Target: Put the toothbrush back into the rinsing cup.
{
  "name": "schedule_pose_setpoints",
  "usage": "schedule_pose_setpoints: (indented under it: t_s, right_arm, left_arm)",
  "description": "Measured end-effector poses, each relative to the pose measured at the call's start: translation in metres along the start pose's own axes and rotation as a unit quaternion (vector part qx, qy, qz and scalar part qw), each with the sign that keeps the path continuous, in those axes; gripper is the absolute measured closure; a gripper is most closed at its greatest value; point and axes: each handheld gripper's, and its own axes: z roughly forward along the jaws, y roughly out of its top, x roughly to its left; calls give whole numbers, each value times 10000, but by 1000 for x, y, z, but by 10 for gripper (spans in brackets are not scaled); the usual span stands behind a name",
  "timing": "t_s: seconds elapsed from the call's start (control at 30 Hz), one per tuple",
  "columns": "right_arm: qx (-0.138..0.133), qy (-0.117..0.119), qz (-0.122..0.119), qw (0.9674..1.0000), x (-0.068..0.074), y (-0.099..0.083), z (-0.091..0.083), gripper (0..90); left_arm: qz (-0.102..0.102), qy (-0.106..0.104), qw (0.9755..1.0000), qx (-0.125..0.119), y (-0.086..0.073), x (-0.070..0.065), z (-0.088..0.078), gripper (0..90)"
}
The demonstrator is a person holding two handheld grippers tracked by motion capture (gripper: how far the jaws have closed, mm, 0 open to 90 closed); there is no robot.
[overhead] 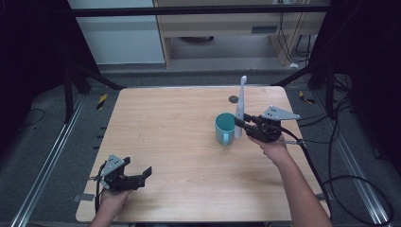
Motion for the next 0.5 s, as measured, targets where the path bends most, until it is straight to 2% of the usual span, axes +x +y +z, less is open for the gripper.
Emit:
schedule_pose_setpoints:
  t_s: [0.5]
  right_arm:
    - [77,-168,71,9998,-6,23,28,661]
  left_arm:
    - [-4,-23,10000,-12,0,0,0,0]
